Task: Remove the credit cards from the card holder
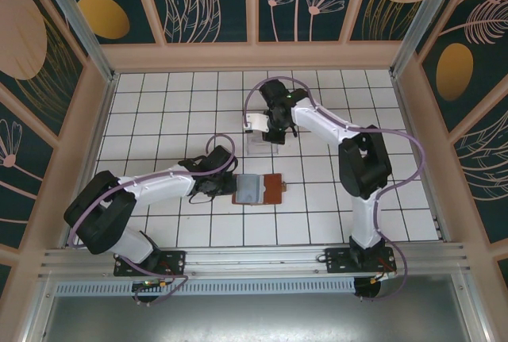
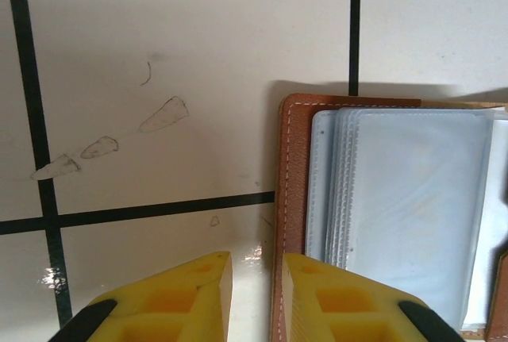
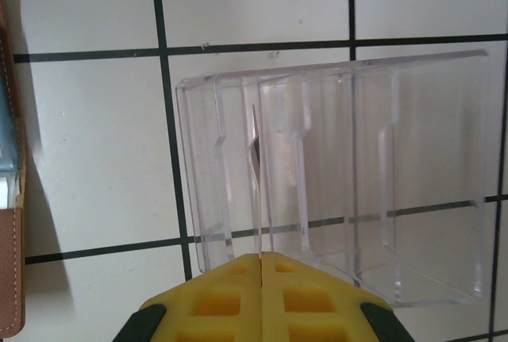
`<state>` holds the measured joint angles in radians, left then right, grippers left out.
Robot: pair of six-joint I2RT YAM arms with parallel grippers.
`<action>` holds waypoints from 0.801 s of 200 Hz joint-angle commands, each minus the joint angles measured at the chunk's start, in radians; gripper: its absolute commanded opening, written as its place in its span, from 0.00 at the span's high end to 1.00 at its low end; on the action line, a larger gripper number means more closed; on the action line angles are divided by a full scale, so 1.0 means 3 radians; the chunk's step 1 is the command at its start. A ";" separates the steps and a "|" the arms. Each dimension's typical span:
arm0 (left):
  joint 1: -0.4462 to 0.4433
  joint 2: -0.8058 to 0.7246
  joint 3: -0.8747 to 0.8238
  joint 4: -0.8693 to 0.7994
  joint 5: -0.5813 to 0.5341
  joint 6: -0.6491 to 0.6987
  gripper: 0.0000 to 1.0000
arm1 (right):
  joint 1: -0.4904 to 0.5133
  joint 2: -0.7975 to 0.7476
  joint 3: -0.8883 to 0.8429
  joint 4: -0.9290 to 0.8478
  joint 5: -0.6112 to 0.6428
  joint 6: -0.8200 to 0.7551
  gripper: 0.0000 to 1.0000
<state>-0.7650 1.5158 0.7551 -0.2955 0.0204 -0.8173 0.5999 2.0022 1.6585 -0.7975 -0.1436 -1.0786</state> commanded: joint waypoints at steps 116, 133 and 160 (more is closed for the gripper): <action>-0.0011 -0.0122 -0.0082 -0.0027 -0.0092 -0.0098 0.75 | 0.0066 0.0432 0.0403 -0.0317 0.0007 -0.0079 0.78; -0.0010 -0.0129 -0.0088 -0.0028 -0.0098 -0.0105 0.75 | 0.0066 0.0417 0.0407 -0.0261 0.0066 -0.0079 0.76; -0.0011 -0.0127 -0.0083 -0.0028 -0.0115 -0.0109 0.75 | 0.0066 0.0363 0.0411 -0.0151 0.0164 -0.0066 0.75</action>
<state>-0.7650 1.4971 0.7376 -0.2958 0.0120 -0.8360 0.6136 2.1193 1.7607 -0.8623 -0.1287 -1.0950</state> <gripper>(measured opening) 0.247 0.248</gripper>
